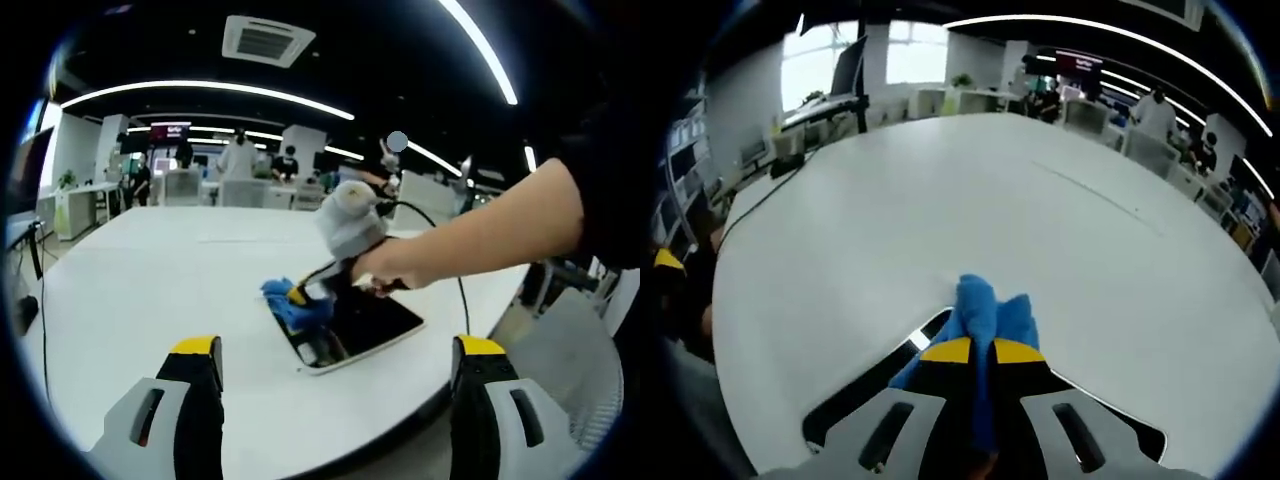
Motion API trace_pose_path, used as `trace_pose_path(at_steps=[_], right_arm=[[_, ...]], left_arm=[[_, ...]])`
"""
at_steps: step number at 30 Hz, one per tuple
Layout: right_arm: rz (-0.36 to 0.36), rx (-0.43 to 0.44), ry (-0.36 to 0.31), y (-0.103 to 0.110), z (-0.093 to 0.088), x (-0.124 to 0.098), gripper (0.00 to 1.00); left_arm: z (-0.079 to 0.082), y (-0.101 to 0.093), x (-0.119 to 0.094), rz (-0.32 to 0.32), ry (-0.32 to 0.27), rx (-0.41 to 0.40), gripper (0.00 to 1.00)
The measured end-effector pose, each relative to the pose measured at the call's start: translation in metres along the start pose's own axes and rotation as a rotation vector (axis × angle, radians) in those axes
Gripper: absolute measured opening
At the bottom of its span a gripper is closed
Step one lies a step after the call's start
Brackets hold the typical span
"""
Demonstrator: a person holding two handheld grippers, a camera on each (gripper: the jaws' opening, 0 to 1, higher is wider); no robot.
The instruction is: Wipe the mirror surface with the cleaning cloth until all visible marks leave the cleaned area.
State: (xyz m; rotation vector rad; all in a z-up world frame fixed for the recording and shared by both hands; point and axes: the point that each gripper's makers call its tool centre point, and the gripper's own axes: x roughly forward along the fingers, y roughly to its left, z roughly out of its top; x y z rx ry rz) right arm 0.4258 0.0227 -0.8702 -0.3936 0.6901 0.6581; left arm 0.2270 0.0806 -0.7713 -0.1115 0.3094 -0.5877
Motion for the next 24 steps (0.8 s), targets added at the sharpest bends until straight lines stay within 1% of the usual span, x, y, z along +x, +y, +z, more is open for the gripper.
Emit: trace_pose_path(at_steps=[8,13,17,24], right_arm=[[-0.018,0.015,0.011,-0.016,-0.010,-0.007,0.01],[-0.027,0.022,0.015,-0.022,-0.016,-0.012,0.01],[-0.030,0.031,0.013,-0.026,-0.017,-0.012,0.01],[-0.025,0.024,0.023,-0.023,-0.017,-0.014,0.01]], left_arm=[[0.000,-0.001,0.000,-0.003,0.000,0.000,0.94],[0.000,-0.001,0.000,-0.003,0.003,0.000,0.94],[-0.001,-0.001,0.000,-0.005,0.008,0.000,0.94],[-0.001,-0.001,0.001,-0.002,0.012,0.001,0.94]])
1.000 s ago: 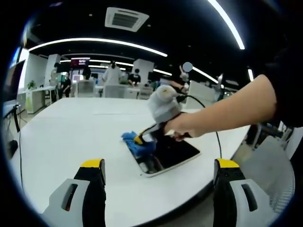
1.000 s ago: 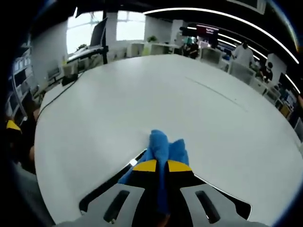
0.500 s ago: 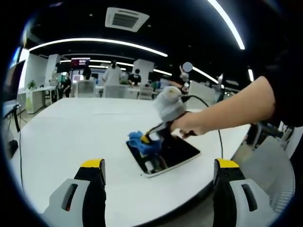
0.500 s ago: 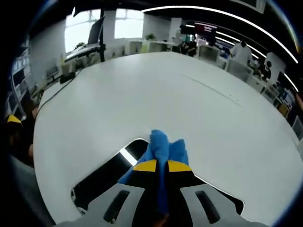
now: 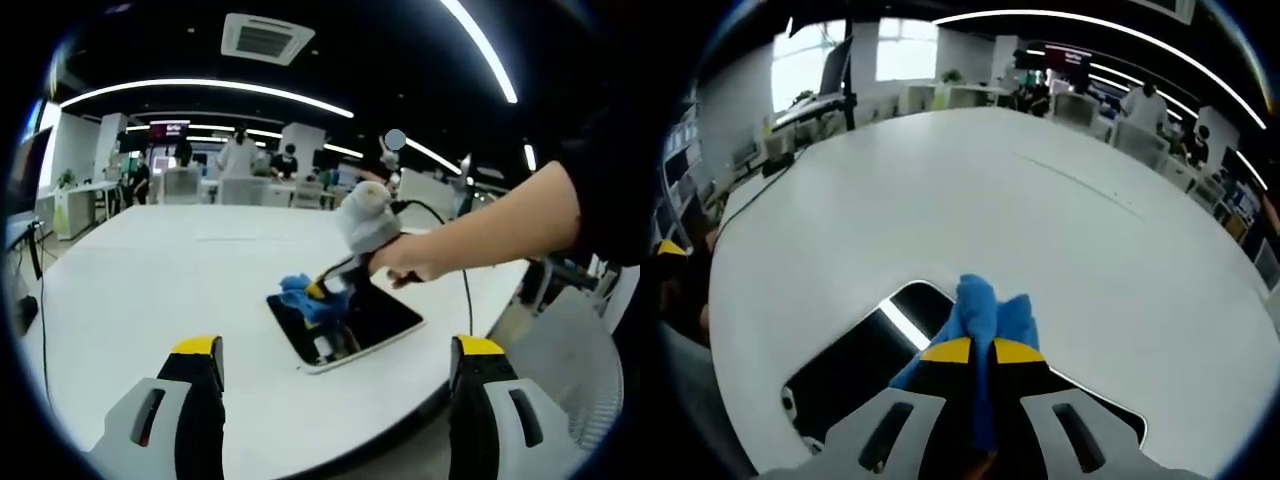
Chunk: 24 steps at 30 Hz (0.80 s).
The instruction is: Wipe the mirror surface with the cleaning cloth until all visible marks leave the cleaned area.
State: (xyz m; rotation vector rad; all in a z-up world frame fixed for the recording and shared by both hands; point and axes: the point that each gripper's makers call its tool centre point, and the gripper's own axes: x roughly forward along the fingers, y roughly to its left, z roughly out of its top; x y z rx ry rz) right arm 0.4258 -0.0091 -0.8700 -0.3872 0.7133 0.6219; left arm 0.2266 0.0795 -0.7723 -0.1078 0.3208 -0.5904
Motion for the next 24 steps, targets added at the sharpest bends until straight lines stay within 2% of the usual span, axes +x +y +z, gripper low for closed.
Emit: trace_pose_path(at_steps=[4,7,19,24], right_arm=[[0.006,0.009,-0.004,0.0003,-0.0001,-0.0002,0.01],[0.020,0.047,-0.005,0.0005,-0.0010,-0.0009,0.00],[0.025,0.076,-0.008,-0.0026,-0.0053,0.0013,0.00],[0.029,0.109,-0.024,0.0065,-0.0070,-0.0067,0.00]], left_arm=[[-0.0007,0.0005,-0.0002,0.004,0.004,-0.001,0.93],[-0.0010,0.0007,-0.0002,0.004,0.007,-0.001,0.93],[-0.0014,0.0012,-0.0003,0.003,0.005,0.000,0.93],[-0.0009,0.0015,-0.0005,0.003,0.001,-0.001,0.93]])
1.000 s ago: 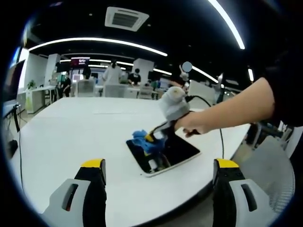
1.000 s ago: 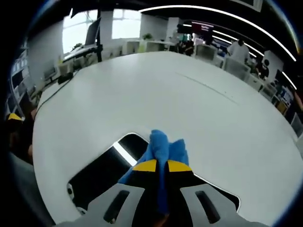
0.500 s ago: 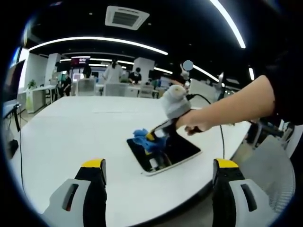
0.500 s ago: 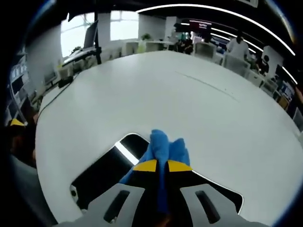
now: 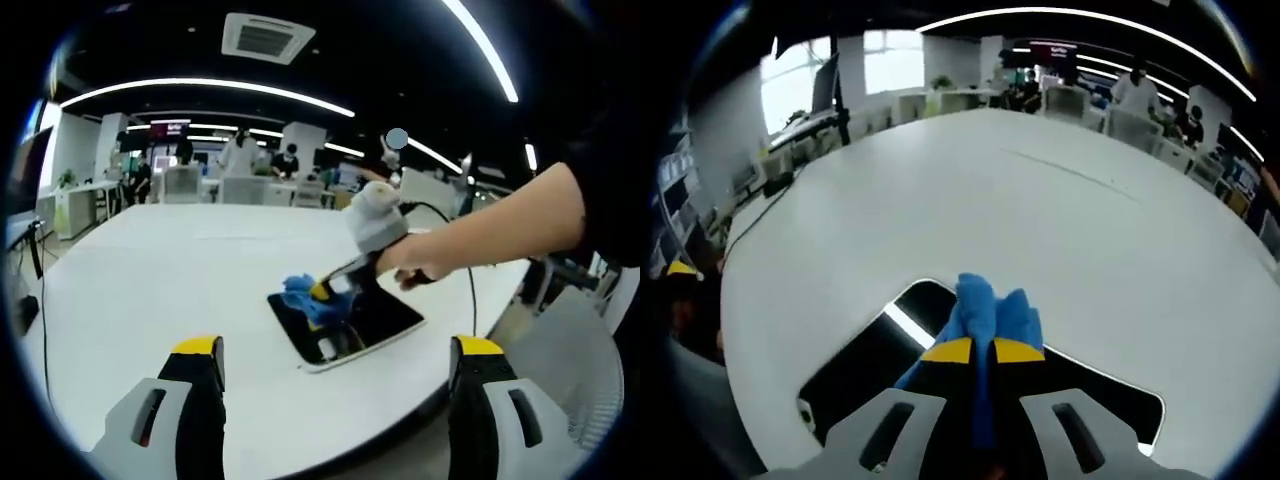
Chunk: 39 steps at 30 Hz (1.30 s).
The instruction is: Wipe the mirror surface with the cleaning cloth until all visible marks leave the cleaned area.
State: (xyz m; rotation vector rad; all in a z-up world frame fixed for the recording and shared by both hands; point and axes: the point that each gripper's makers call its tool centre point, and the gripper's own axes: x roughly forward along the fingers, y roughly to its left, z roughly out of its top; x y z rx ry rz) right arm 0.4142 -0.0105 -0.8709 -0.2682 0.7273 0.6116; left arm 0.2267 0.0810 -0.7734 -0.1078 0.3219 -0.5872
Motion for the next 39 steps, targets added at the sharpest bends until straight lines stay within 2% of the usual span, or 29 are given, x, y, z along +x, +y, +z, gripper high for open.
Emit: trace_pose_path(at_steps=[21,39], right_arm=[[0.044,-0.049,0.025,0.026,-0.014,-0.019,0.00],[0.074,-0.066,0.008,0.048,-0.029,-0.035,0.00]], left_arm=[[0.000,-0.002,0.000,-0.008,0.000,-0.001,0.92],[0.001,-0.001,-0.001,-0.011,-0.006,-0.003,0.92]])
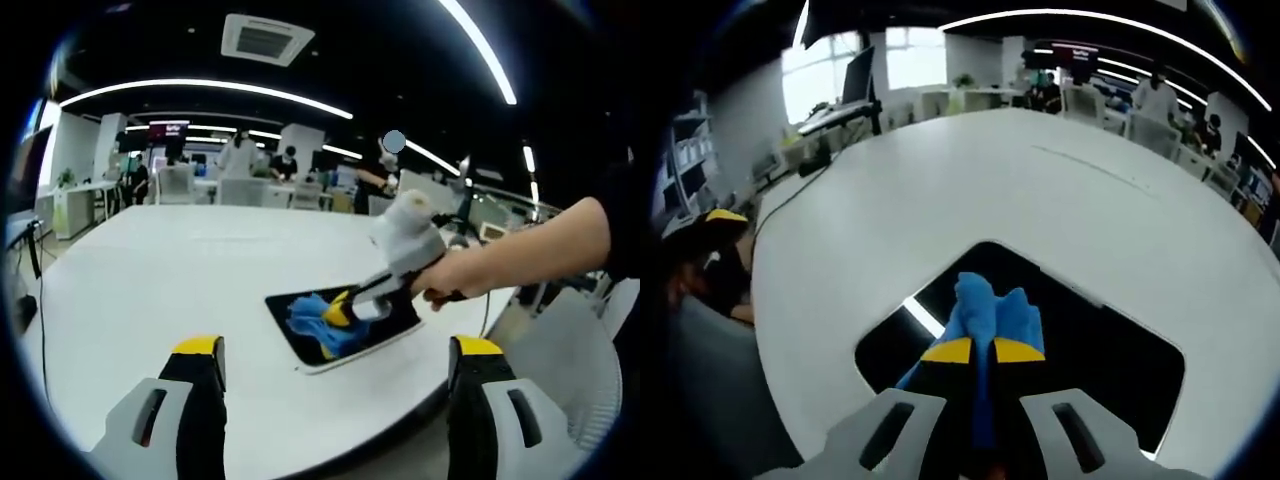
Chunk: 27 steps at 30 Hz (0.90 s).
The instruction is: Wipe the mirror surface with the cleaning cloth until all visible marks leave the cleaned area.
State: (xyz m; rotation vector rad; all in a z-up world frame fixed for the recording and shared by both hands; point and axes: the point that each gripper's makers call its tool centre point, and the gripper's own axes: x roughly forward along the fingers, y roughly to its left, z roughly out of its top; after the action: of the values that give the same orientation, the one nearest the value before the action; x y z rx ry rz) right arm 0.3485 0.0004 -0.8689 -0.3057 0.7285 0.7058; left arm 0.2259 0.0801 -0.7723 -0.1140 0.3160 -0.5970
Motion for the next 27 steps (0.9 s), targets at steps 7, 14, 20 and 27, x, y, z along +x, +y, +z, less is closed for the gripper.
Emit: trace_pose_path(at_steps=[7,14,20,27], right_arm=[[0.017,-0.031,-0.007,0.012,-0.007,-0.008,0.00],[0.030,-0.040,-0.013,0.019,-0.011,-0.012,0.00],[0.042,-0.049,-0.015,0.025,-0.016,-0.017,0.00],[0.056,-0.063,-0.018,0.034,-0.021,-0.023,0.00]], left_arm=[[0.000,0.000,0.000,-0.002,-0.002,-0.002,0.92],[0.001,0.000,0.000,-0.001,-0.003,-0.003,0.91],[0.001,0.000,0.000,-0.001,-0.005,-0.004,0.91],[0.001,-0.001,0.000,-0.003,-0.003,-0.003,0.91]])
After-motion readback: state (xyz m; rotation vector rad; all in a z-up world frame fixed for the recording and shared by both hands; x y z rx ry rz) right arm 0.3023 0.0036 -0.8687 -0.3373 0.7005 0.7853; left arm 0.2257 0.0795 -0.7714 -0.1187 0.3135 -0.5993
